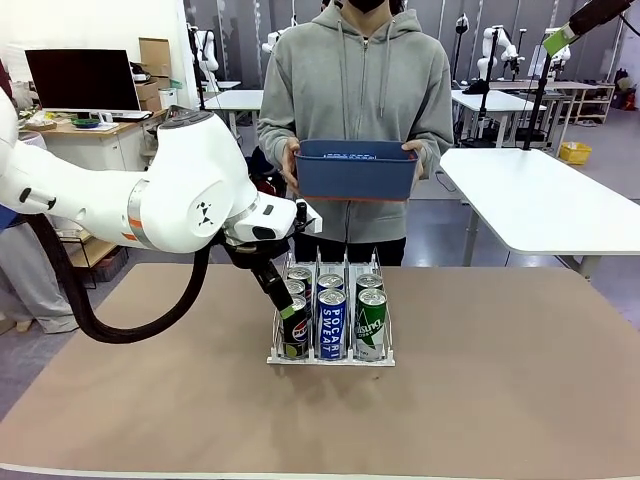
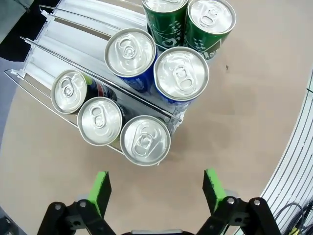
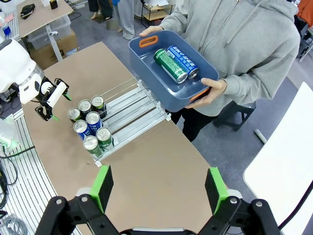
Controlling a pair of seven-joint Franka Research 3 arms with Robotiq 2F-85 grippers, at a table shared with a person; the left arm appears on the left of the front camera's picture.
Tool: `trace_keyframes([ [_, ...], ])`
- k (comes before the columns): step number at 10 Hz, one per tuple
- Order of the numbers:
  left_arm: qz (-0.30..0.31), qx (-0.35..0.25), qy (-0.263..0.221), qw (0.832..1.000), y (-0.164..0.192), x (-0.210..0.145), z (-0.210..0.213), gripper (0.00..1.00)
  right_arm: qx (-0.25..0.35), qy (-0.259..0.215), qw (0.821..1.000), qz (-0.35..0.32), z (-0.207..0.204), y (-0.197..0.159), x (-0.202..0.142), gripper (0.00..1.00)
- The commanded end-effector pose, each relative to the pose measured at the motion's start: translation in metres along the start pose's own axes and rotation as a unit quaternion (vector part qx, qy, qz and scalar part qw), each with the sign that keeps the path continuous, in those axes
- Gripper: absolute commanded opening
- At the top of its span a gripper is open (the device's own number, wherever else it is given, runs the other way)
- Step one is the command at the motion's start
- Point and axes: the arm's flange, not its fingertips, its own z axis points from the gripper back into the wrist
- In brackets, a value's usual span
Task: Fill the beverage cans into the dispenser.
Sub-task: Place the picked Pepsi coke in the line of the Automatic Can Dispenser with the same cans, then pick up the Ionic drink handed by the human.
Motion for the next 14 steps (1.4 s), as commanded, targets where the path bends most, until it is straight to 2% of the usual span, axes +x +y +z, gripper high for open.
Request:
trace_keyframes([
  [1,0.000,-0.002,0.001,1.000,0.005,0.003,-0.003,1.00,0.000,0.000,1.000,0.000,0.000,0.000,0.000,1.00],
  [11,0.000,-0.002,0.000,1.000,0.002,0.003,-0.003,1.00,0.000,0.000,1.000,0.000,0.000,0.000,0.000,1.00],
  [12,0.001,0.014,0.014,1.000,0.008,0.006,0.013,1.00,0.000,0.000,1.000,0.000,0.000,0.000,0.000,1.00],
  [13,0.017,-0.001,0.004,1.000,0.005,-0.003,0.042,1.00,0.000,0.000,1.000,0.000,0.000,0.000,0.000,1.00],
  [14,0.021,0.017,-0.022,0.999,0.012,0.000,0.072,1.00,0.000,0.000,1.000,0.000,0.000,0.000,0.000,1.00],
])
